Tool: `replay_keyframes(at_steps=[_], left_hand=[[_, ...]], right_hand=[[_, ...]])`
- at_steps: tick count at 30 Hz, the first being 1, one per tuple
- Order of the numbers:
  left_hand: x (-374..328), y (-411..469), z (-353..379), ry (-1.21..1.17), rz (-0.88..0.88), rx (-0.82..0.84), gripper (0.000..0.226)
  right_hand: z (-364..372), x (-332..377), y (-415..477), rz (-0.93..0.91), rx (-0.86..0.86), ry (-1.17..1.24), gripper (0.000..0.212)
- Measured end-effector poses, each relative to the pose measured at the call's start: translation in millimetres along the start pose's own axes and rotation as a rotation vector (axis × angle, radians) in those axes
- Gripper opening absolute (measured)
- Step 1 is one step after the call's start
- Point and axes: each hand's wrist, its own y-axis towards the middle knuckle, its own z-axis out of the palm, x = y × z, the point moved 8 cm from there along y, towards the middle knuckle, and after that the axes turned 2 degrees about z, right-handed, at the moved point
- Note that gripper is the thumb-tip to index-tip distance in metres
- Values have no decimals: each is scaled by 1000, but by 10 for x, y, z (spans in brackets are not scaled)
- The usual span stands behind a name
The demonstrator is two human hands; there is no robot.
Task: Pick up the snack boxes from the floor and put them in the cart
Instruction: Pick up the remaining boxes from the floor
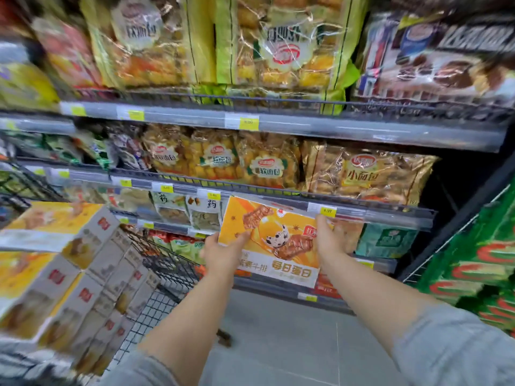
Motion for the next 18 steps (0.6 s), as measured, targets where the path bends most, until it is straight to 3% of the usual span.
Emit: replay_keyframes(at_steps=[4,7,11,15,18], left_hand=[[-258,113,-605,-41,36,-63,76],[-385,227,-1098,-93,72,-93,57],[-508,496,-1792,-56,106,-135,72],[-563,865,-2484,-36,128,-130,55],[-579,1161,-2933,-19,137,-127,74]], right_hand=[[445,229,-361,-38,70,-19,72],[807,265,-668,-51,109,-87,73],[1365,378,-1103,-85,140,-66,73],[2063,364,-1513,-72,157,-54,79],[2528,332,-1793,-50,182,-33,84]])
